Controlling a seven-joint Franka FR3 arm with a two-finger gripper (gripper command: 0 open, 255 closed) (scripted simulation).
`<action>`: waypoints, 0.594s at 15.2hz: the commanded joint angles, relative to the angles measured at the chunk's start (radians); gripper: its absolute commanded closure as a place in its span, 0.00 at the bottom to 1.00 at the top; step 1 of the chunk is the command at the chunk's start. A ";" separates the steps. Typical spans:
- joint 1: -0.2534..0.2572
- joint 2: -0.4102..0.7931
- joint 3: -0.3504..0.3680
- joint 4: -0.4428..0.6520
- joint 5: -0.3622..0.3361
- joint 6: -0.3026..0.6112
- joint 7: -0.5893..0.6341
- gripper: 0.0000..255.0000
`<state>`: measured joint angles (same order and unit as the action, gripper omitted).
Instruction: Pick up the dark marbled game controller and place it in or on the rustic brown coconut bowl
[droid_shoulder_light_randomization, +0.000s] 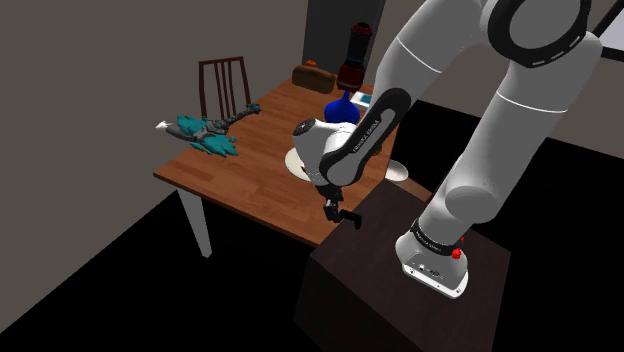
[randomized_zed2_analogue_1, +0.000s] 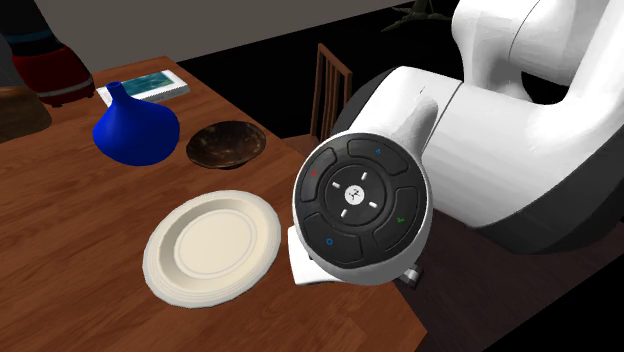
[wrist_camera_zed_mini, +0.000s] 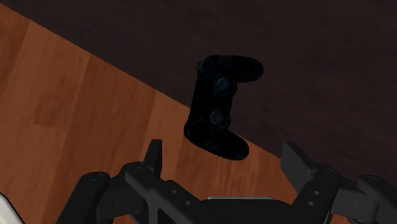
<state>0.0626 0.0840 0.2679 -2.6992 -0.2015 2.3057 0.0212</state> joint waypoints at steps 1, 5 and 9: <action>-0.003 0.025 -0.006 -0.005 -0.020 0.023 0.005 0.00; -0.005 0.055 -0.016 -0.019 -0.046 0.064 0.022 0.00; -0.005 0.055 -0.016 -0.019 -0.046 0.064 0.023 0.00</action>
<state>0.0574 0.1385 0.2522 -2.7180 -0.2474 2.3690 0.0436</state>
